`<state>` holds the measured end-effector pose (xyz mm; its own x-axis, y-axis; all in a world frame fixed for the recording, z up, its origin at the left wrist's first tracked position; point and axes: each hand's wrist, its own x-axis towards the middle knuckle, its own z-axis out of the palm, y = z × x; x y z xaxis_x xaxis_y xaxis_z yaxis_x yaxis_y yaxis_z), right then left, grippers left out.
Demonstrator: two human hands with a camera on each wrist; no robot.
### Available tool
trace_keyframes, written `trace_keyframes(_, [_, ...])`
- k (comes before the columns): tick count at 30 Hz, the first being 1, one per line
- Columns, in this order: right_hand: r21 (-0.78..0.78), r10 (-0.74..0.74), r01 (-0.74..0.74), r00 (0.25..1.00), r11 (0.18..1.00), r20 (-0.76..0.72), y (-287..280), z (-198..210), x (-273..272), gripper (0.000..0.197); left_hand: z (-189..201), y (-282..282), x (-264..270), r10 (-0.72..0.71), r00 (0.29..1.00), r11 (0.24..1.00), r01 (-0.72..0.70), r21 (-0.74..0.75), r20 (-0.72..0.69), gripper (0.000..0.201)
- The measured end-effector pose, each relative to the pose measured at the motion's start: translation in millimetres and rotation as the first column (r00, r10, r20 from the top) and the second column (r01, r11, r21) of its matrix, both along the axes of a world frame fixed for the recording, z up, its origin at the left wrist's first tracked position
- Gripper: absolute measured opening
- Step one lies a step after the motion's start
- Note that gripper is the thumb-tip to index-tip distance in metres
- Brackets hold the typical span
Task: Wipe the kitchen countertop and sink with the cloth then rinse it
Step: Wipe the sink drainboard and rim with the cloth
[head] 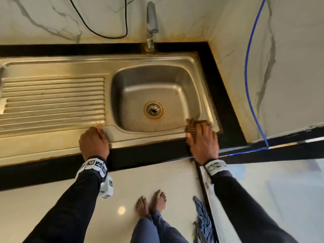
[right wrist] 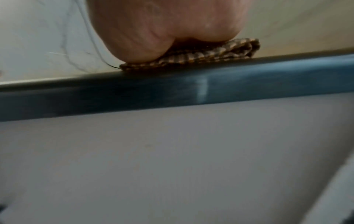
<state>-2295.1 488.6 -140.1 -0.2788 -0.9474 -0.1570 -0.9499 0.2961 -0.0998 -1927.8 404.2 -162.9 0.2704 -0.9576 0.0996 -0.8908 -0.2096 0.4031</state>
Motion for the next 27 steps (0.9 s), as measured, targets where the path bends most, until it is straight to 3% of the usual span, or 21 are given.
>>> trace_keyframes(3, [0.039,-0.049,0.05,0.998,0.998,-0.031,-17,-9,-18,0.069,3,-3,0,-0.019,0.999,0.996,0.016,0.09,0.038,0.041])
trace_keyframes(6, [0.04,-0.057,0.057,0.998,0.998,-0.01,-18,-8,15,0.071,6,-1,-1,-0.084,0.993,0.985,0.071,0.16,0.079,0.035])
trace_keyframes(10, [-0.037,0.157,-0.154,0.979,0.987,0.127,16,-6,103,0.068,4,6,-2,-0.133,0.983,0.989,0.124,0.083,0.124,0.021])
trace_keyframes(13, [-0.069,0.265,-0.258,0.954,0.964,0.139,52,-9,133,0.072,0,21,-42,-0.2,0.978,0.979,0.197,0.05,0.066,0.039])
trace_keyframes(16, [-0.081,0.271,-0.265,0.959,0.961,0.076,56,-17,81,0.078,-1,24,-110,-0.361,0.932,0.931,0.359,0.074,0.023,0.054])
trace_keyframes(19, [-0.155,-0.02,0.026,0.999,0.988,0.039,54,-21,-20,0.077,2,19,-166,-0.437,0.899,0.885,0.434,0.17,-0.017,0.064])
trace_keyframes(22, [-0.108,-0.091,0.086,0.995,0.99,-0.041,58,-17,-112,0.075,-6,26,-183,-0.442,0.896,0.872,0.419,0.253,0.039,0.077])
trace_keyframes(27, [-0.098,-0.126,0.12,0.99,0.988,-0.064,36,-18,-115,0.073,-10,22,-186,-0.381,0.92,0.907,0.351,0.232,0.096,0.086])
